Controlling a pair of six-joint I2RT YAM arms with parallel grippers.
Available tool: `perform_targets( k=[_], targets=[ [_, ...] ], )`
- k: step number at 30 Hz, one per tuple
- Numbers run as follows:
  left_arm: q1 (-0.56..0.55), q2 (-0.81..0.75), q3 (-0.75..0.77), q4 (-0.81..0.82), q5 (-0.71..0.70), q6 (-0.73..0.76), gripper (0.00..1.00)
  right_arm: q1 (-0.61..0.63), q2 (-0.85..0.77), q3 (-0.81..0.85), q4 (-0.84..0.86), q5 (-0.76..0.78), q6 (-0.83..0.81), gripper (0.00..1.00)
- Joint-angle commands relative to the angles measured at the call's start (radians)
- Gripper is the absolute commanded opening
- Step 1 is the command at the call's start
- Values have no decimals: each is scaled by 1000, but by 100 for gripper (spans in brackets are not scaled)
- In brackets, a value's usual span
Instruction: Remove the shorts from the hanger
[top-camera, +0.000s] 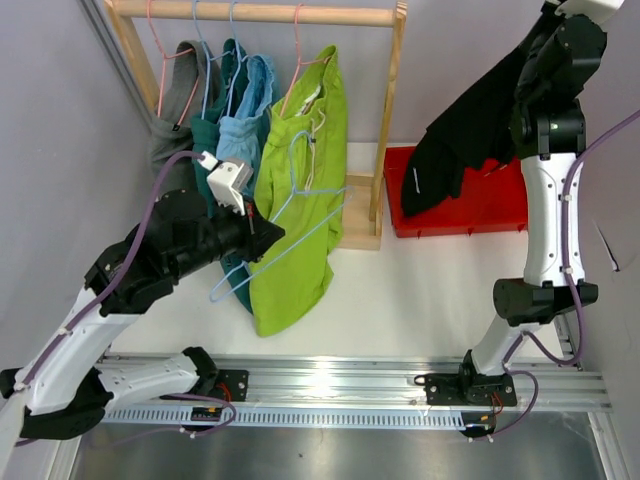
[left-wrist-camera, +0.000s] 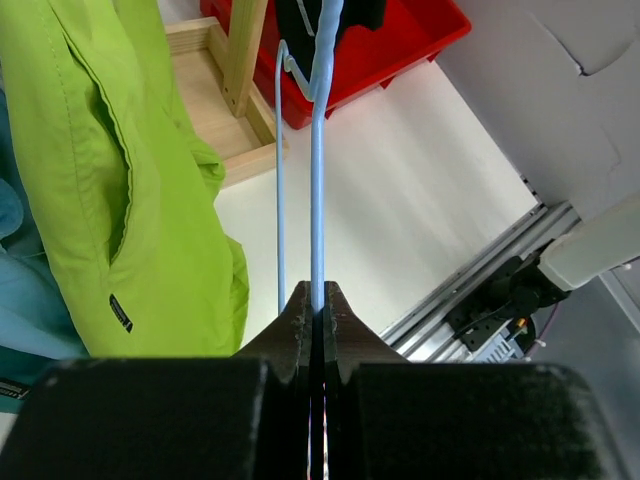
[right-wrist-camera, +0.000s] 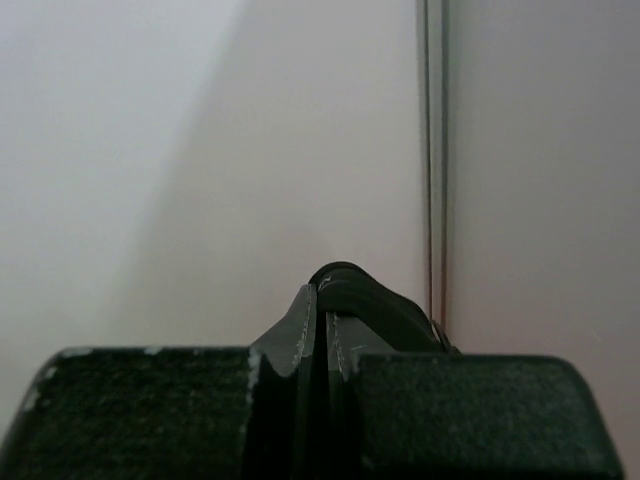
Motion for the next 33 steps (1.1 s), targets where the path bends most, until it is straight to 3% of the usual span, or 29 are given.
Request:
perform_targets(
  k=[1, 5, 10, 11, 12, 13, 14, 17, 20, 24, 28, 33],
  targets=[
    [-6, 10, 40, 65, -48, 35, 0, -19, -50, -67, 73, -73, 78, 0],
    [-6, 44, 64, 85, -66, 30, 0, -35, -137, -427, 190, -87, 159, 0],
    [-6, 120, 122, 104, -106, 44, 0, -62, -180, -739, 310, -107, 221, 0],
    [-8, 134, 138, 110, -118, 48, 0, -71, -167, -779, 336, -116, 230, 7],
    [-6, 151, 159, 116, -129, 53, 0, -82, -151, -819, 323, -130, 271, 29],
    [-6, 169, 168, 125, -138, 65, 0, -128, -122, -815, 291, -180, 305, 92],
    [-6, 209, 197, 130, -160, 71, 0, -148, -54, -796, 162, -222, 347, 99],
    [-6, 305, 291, 116, -207, 94, 0, -174, 1, -761, 28, -271, 503, 99],
    [-6, 384, 452, 108, -270, 128, 0, -145, -97, -958, 164, -303, 536, 99],
    [-2, 557, 631, 98, -350, 169, 0, -107, -229, -1086, 165, -282, 513, 99],
    [37, 700, 875, 114, -318, 171, 0, -67, -417, -1212, 156, -291, 510, 99],
    [101, 823, 975, 215, -258, 162, 0, 14, -622, -1391, 139, -300, 520, 99]
  ],
)
